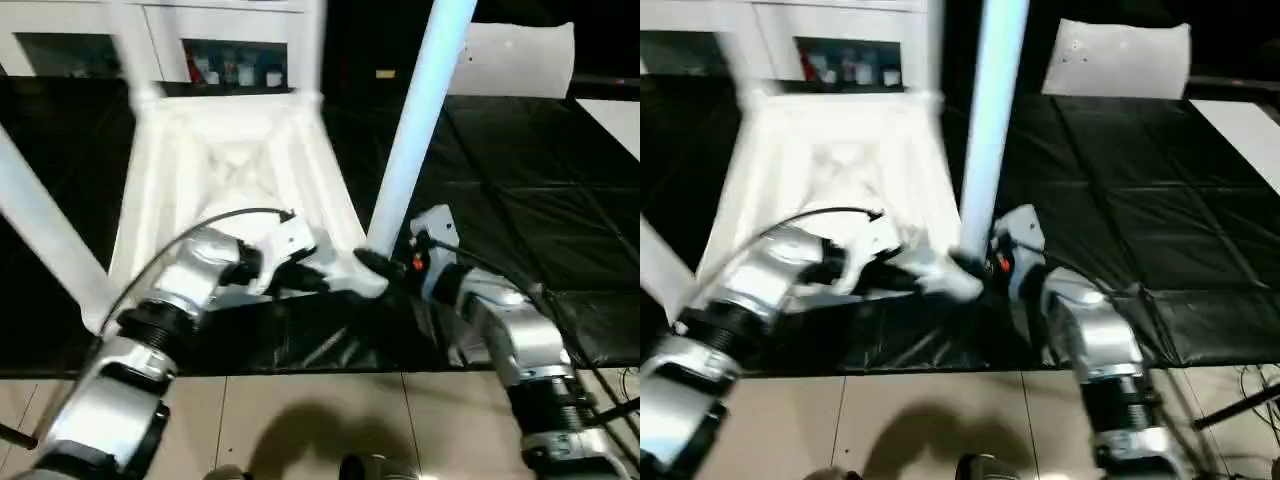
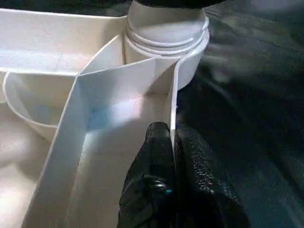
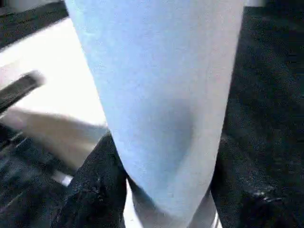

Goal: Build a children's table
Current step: Rotate leg to tighten

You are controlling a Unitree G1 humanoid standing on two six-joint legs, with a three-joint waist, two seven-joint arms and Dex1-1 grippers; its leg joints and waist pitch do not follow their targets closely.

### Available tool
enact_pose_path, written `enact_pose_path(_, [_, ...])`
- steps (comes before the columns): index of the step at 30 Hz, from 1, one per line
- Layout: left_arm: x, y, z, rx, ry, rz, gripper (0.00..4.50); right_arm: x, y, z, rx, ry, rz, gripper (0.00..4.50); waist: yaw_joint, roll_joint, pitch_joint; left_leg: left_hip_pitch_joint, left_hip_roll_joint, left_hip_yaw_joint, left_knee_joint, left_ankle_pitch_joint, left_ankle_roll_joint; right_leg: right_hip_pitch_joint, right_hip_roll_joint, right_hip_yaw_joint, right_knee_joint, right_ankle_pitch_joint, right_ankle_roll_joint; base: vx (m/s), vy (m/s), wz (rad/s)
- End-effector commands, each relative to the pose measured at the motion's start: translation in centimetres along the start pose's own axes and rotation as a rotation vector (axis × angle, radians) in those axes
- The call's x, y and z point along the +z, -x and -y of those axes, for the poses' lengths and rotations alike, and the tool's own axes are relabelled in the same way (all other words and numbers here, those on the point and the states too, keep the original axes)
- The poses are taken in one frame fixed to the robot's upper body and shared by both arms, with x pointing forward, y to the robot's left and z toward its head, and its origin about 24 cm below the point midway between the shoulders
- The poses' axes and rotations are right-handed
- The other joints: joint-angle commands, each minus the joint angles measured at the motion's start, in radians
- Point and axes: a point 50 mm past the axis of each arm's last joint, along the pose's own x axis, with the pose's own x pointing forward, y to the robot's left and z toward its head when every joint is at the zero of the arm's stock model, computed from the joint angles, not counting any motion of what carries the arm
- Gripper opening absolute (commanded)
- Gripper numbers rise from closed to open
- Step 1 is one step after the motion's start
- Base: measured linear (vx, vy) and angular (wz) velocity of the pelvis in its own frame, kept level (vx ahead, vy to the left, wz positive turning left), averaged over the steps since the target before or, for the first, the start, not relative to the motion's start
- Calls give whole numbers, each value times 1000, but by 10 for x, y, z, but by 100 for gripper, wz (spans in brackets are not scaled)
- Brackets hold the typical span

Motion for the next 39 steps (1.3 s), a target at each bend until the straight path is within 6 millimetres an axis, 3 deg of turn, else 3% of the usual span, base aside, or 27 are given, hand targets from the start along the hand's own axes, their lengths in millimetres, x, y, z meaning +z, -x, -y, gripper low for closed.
enact_pose_path(1, [31,-27,19,-28,-29,93,0,-18,-22,-39,41,-91,-90,200,0,2,-44,-2,27,-14,-77,-215,40,41,-82,45,-103,-583,-72,0,0,0])
enact_pose_path(5, [40,-35,22,-11,-69,78,0,-3,-34,-54,-22,-153,-28,200,-5,7,-46,1,29,-14,-80,-224,36,39,-80,48,-101,-523,-81,0,0,0])
enact_pose_path(7, [38,-34,21,-13,-78,69,0,-2,-34,-53,-20,-149,-17,255,-6,10,-47,-3,30,-13,-81,-213,41,43,-78,51,-91,-455,-96,0,0,0])
enact_pose_path(10, [33,-30,19,-32,-97,46,0,0,-31,-49,-33,-150,3,276,-5,9,-52,-6,31,-9,-78,-176,50,48,-79,55,-80,-353,-134,0,0,0])
enact_pose_path(17, [10,-9,15,-90,-102,4,0,0,-9,-24,-39,-26,23,328,-5,6,-59,-12,30,-4,-70,-58,87,64,-78,57,-55,-150,-202,7,-3,0])
enact_pose_path(22, [-6,9,14,-199,-152,-5,0,5,16,-12,155,106,41,369,2,4,-60,-12,34,-2,-66,-37,136,68,-77,57,-46,-69,-225,0,0,0])
enact_pose_path(27, [-14,20,17,-321,-240,-28,0,6,33,-1,295,208,-3,402,12,4,-55,-6,39,1,-68,-71,128,61,-79,58,-51,-139,-222,0,0,0])
enact_pose_path(32, [-17,30,16,-434,-274,-64,0,8,48,7,485,247,-56,419,18,-4,-55,-8,38,1,-67,-86,125,63,-83,58,-53,-179,-215,0,0,0])
enact_pose_path(39, [-18,36,13,-548,-333,-141,0,11,60,7,756,267,-136,419,36,-5,-60,-10,42,4,-60,-40,151,64,-79,54,-42,-113,-228,0,0,0])
